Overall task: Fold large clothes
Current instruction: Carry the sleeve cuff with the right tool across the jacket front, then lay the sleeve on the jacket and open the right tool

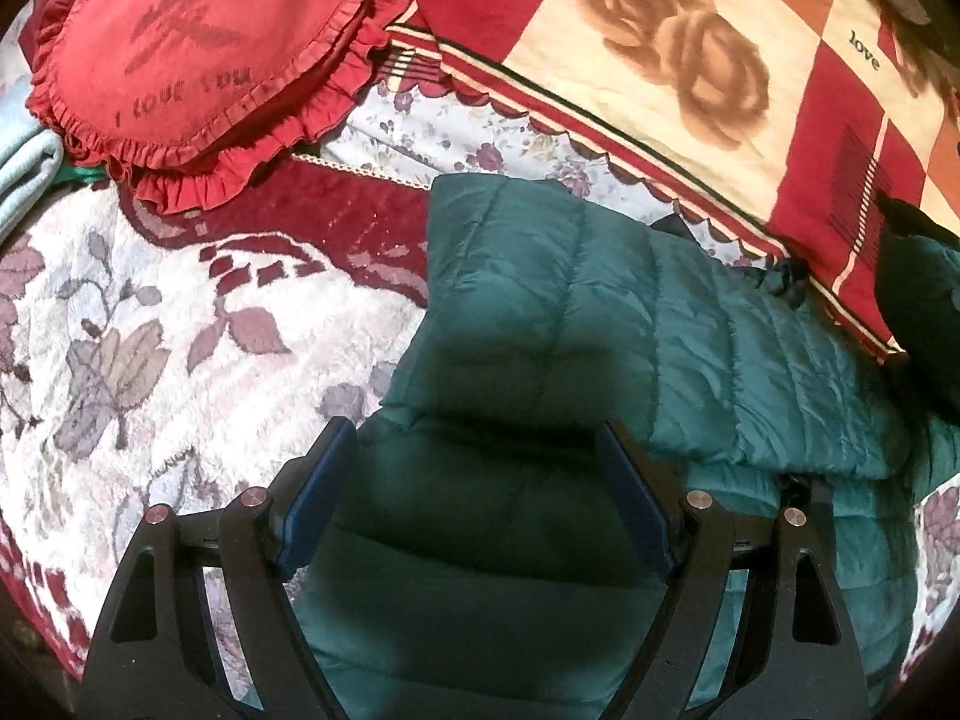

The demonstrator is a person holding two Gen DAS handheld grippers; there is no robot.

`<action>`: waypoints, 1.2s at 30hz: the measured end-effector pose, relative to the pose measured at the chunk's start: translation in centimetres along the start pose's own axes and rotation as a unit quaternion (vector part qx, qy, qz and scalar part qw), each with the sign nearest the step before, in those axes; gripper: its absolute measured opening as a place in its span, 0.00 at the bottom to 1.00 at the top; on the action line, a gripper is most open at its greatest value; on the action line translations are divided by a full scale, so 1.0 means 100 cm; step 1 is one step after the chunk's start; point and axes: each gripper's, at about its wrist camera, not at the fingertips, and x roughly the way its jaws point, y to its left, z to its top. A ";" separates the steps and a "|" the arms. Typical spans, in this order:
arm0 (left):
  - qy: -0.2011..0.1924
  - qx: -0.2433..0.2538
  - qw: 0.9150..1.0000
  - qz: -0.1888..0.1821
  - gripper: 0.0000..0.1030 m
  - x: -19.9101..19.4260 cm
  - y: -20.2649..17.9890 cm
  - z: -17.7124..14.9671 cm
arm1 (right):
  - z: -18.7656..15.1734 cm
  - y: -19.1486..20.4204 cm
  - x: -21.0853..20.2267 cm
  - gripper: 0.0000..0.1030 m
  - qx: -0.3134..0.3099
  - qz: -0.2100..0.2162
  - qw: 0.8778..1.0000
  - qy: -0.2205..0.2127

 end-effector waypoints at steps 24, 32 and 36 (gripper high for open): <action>-0.021 -0.055 0.998 -0.025 0.79 -0.010 0.029 0.007 | -0.059 0.108 0.105 0.10 -0.047 0.089 0.989 0.107; -0.021 -0.069 0.997 -0.030 0.79 -0.008 0.035 0.010 | -0.076 0.112 0.138 0.10 -0.036 0.090 0.986 0.138; -0.019 -0.068 0.997 -0.029 0.79 -0.005 0.035 0.011 | -0.080 0.105 0.151 0.10 -0.018 0.093 0.985 0.147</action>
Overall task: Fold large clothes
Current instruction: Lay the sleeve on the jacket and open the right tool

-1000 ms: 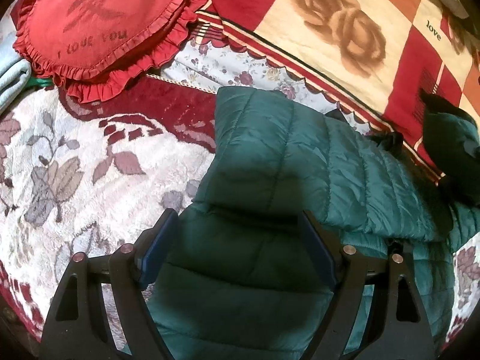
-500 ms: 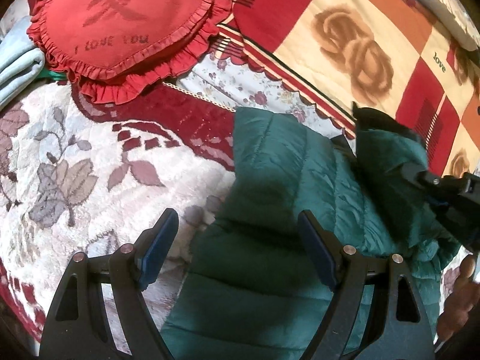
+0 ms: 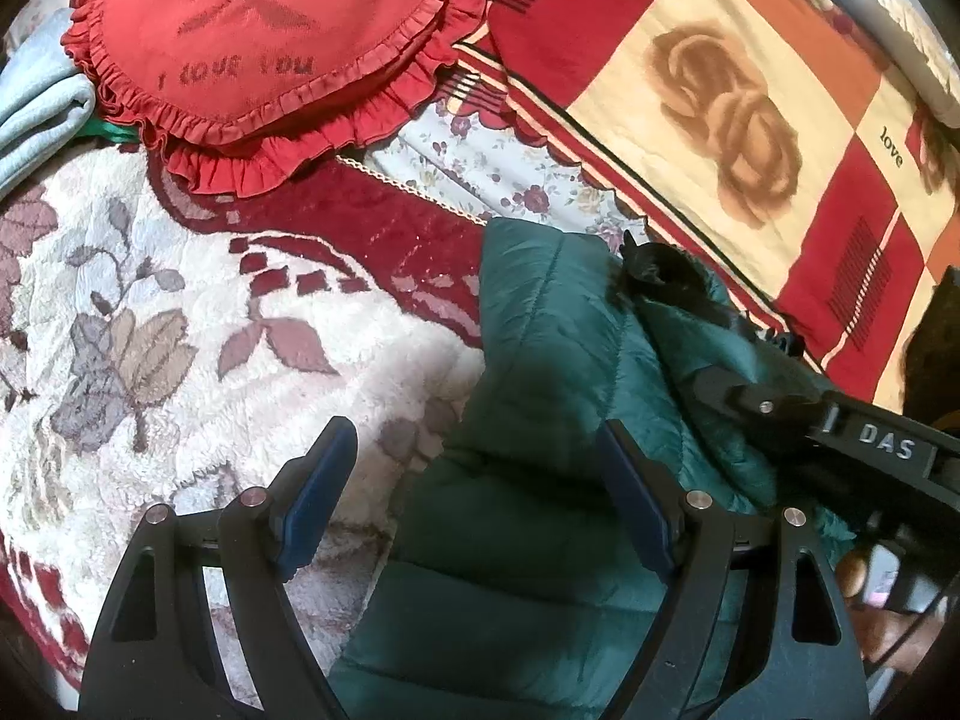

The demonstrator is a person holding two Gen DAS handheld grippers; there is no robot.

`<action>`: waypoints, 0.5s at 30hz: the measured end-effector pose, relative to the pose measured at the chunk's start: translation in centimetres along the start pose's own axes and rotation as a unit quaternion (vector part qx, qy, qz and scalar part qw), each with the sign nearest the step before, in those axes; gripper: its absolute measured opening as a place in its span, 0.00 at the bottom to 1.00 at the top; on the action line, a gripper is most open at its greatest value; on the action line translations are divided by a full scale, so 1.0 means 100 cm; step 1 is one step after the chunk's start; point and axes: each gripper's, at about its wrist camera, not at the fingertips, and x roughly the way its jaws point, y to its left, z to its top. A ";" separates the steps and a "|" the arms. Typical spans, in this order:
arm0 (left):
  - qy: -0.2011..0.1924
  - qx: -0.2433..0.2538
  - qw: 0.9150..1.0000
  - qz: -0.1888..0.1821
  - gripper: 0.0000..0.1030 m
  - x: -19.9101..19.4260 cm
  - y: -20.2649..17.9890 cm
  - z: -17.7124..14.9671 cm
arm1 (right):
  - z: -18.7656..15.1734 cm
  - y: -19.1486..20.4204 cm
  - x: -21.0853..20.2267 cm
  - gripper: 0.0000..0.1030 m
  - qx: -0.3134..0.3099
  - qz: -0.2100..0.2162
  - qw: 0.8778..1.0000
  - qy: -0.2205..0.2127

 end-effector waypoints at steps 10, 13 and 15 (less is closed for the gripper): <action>0.001 0.000 1.000 0.001 0.79 0.004 0.001 -0.001 | -0.002 -0.002 0.004 0.42 0.012 0.022 1.000 0.005; 0.000 -0.002 1.000 0.001 0.79 0.003 0.003 -0.001 | -0.003 0.005 0.001 0.44 -0.001 0.022 1.000 0.007; 0.000 -0.005 1.000 0.001 0.79 0.002 0.005 -0.001 | -0.003 0.007 -0.004 0.44 -0.002 0.025 1.000 0.005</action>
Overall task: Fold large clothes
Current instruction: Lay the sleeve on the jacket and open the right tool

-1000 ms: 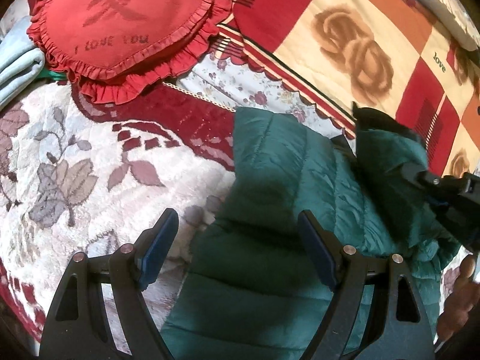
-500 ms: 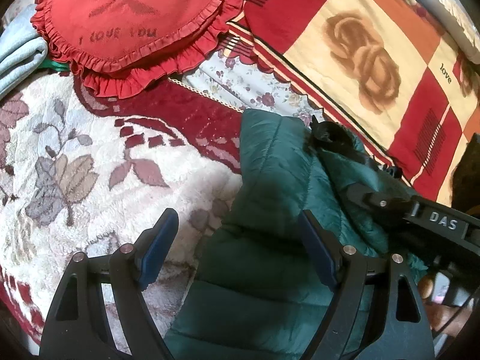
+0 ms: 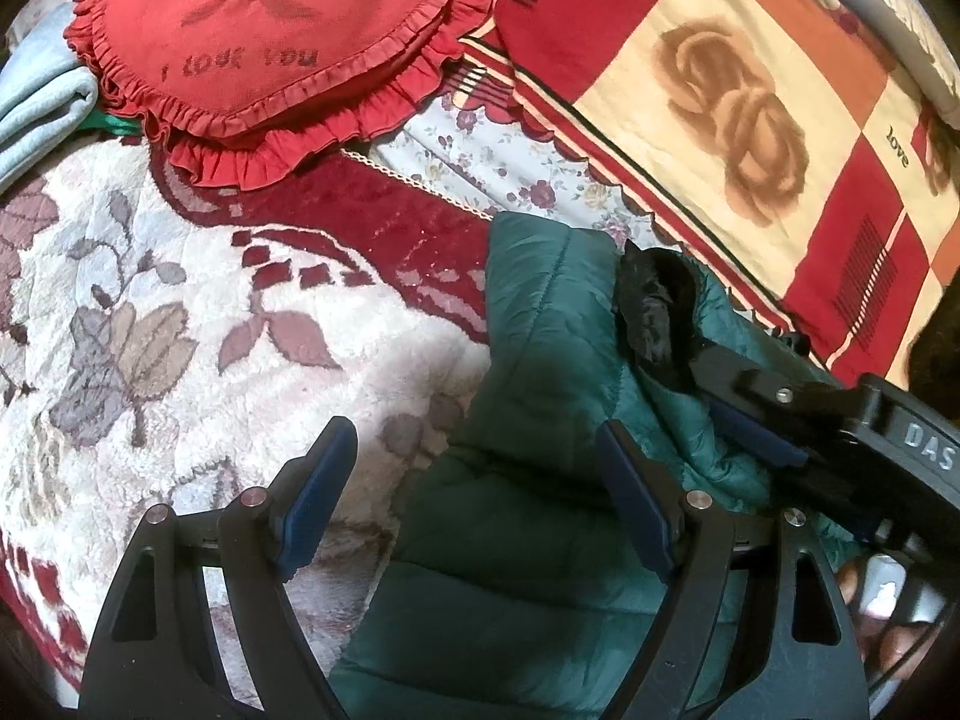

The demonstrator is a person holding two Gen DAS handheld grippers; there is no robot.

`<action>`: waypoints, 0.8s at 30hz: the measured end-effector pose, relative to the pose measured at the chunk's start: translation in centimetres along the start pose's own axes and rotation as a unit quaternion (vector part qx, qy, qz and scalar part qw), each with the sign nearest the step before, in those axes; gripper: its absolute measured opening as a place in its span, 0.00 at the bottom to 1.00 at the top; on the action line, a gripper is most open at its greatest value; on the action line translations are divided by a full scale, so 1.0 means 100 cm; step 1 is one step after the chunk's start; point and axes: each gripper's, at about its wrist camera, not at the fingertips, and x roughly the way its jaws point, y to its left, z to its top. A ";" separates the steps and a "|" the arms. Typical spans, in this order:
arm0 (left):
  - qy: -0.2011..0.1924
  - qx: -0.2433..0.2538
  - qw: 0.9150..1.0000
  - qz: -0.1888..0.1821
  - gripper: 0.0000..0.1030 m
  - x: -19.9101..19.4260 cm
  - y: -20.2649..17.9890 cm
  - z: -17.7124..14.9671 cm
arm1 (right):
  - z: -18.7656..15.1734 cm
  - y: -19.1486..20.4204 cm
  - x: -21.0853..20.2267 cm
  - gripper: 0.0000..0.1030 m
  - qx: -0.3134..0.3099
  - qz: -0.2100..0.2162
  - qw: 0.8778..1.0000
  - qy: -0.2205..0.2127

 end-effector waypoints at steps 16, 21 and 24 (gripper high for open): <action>-0.006 0.024 0.999 -0.037 0.79 -0.003 -0.040 0.001 | -0.020 -0.045 -0.159 0.59 -0.023 -0.067 0.993 -0.099; 0.019 0.036 0.999 -0.015 0.79 0.020 -0.061 0.013 | -0.025 -0.062 -0.197 0.66 -0.036 -0.124 0.983 -0.133; 0.031 0.049 0.998 -0.007 0.78 0.032 -0.074 0.019 | -0.023 -0.079 -0.216 0.66 -0.030 -0.160 0.973 -0.161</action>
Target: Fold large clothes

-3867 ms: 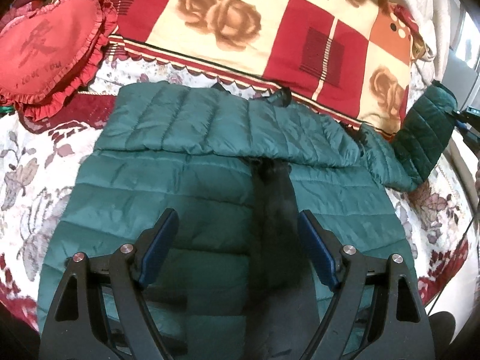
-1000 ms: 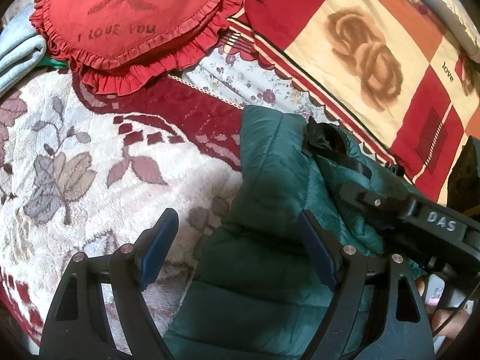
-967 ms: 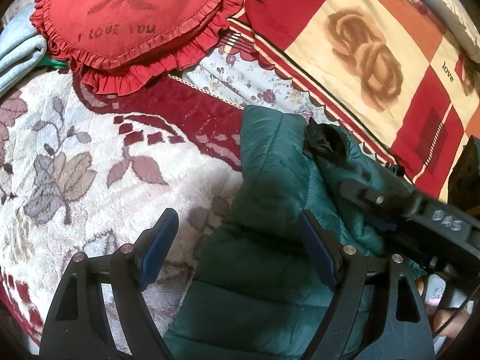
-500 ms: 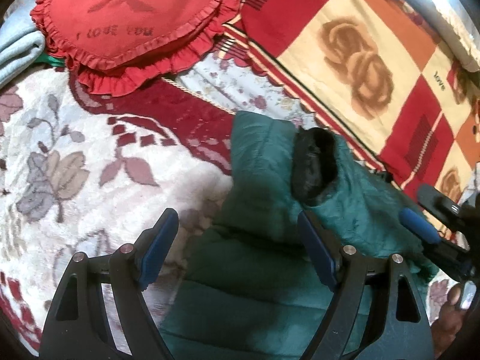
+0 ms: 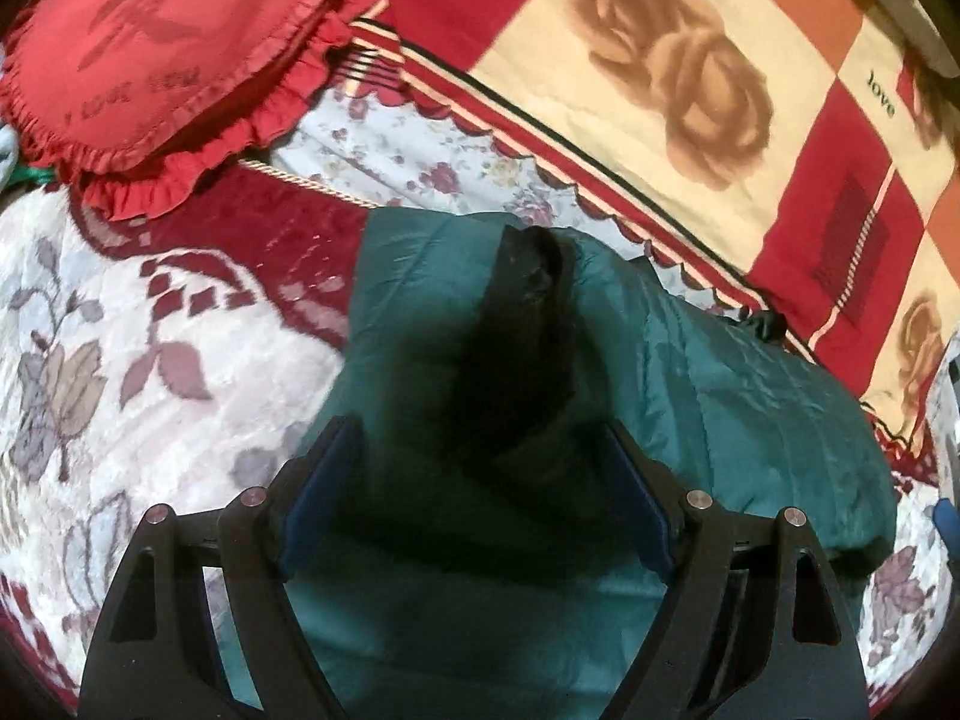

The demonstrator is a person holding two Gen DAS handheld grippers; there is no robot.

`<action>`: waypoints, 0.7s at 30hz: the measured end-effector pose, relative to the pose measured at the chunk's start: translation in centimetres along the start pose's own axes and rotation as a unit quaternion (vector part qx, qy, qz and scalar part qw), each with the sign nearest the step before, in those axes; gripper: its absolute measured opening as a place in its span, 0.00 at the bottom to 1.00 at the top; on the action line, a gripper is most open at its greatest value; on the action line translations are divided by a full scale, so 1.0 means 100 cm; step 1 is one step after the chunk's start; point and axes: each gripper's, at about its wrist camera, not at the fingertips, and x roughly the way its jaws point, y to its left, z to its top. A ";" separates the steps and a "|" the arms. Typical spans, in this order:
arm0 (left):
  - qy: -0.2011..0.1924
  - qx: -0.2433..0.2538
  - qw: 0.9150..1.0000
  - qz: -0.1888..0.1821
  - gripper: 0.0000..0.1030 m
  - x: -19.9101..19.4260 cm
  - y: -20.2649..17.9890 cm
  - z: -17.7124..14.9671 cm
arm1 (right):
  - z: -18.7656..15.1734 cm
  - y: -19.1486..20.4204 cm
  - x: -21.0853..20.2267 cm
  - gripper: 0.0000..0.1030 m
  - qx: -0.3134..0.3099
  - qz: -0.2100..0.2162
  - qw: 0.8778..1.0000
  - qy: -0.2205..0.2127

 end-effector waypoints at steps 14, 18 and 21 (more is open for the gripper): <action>-0.029 0.073 0.997 0.009 0.15 -0.023 -0.004 0.010 | 0.008 -0.018 0.045 0.63 -0.022 -0.046 0.998 0.037; -0.009 0.049 0.998 0.024 0.15 0.002 0.014 -0.001 | -0.004 -0.010 0.083 0.63 -0.054 -0.068 0.993 0.080; -0.005 0.048 0.999 0.022 0.15 0.007 0.014 -0.004 | -0.018 -0.005 0.109 0.63 -0.104 -0.109 0.983 0.101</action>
